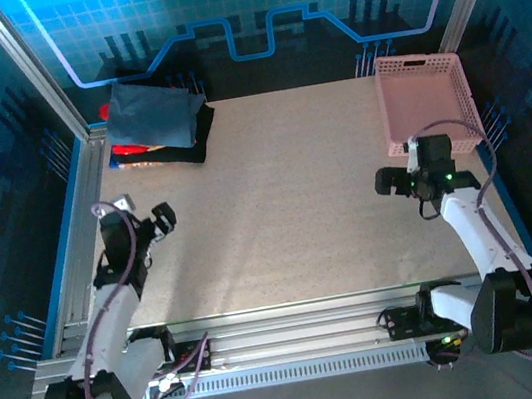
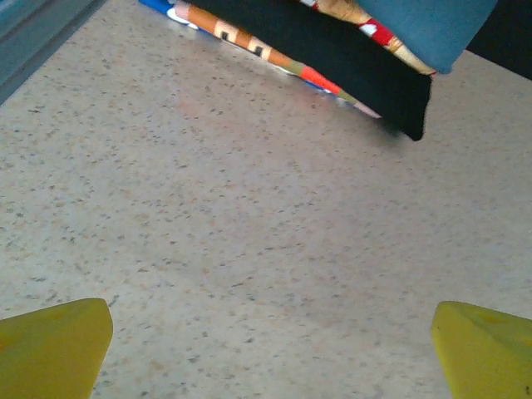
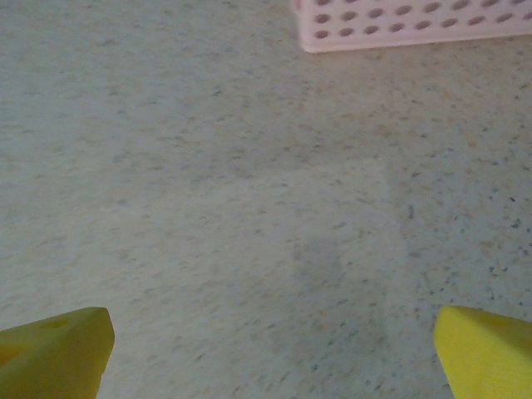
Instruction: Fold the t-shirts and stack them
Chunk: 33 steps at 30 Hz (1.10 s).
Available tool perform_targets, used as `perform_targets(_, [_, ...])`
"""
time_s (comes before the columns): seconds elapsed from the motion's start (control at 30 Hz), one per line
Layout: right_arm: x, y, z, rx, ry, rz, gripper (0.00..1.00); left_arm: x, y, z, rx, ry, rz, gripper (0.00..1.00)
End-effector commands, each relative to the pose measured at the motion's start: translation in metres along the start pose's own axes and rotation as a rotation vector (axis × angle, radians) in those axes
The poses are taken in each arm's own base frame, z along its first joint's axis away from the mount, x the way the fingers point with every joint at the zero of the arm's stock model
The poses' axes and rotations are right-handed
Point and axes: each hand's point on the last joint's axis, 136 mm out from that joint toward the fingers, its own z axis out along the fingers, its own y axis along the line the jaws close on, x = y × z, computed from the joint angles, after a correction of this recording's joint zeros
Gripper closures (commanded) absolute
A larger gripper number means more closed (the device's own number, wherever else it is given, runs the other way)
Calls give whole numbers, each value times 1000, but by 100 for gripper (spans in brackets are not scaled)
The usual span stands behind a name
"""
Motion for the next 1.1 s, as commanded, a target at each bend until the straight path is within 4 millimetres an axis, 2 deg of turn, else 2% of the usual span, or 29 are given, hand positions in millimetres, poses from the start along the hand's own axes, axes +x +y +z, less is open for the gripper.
perform_targets(0.0, [-42, -19, 2, 85, -309, 1, 0, -44, -3, -6, 10, -287, 71, 1])
perform_targets(0.17, [-52, -20, 0, 84, -536, -4, 0, -31, -6, 24, 45, -285, 92, 1])
perform_targets(0.27, [-58, -6, 3, 25, -594, -53, 0, -25, -14, 49, 94, -283, 82, 1])
perform_targets(0.33, [-58, 3, 11, -5, -604, -87, 0, -21, -28, 60, 142, -185, 143, 1])
perform_targets(0.4, [-55, 7, 23, -44, -610, -62, 0, -19, -31, 69, 165, -213, 167, 1])
perform_targets(0.43, [-54, 15, 29, -65, -614, -82, 0, -17, -33, 74, 182, -225, 181, 1])
perform_targets(0.47, [-54, 21, 37, -45, -606, -118, 0, -4, -44, 78, 241, -183, 225, 1])
perform_targets(0.5, [-55, 25, 43, -34, -604, -138, 0, -3, -46, 85, 232, -195, 243, 1])
perform_targets(0.53, [-53, 38, 53, -49, -572, -197, 0, -4, -46, 88, 217, -203, 241, 1])
perform_targets(0.57, [-53, 47, 68, -39, -542, -247, 0, 1, -43, 89, 204, -145, 235, 1])
perform_targets(0.97, [-52, 49, 69, -31, -522, -254, 0, -2, -45, 91, 197, -166, 247, 1])
perform_targets(1.07, [-52, 56, 70, -60, -516, -281, 0, -2, -45, 91, 197, -166, 247, 1])
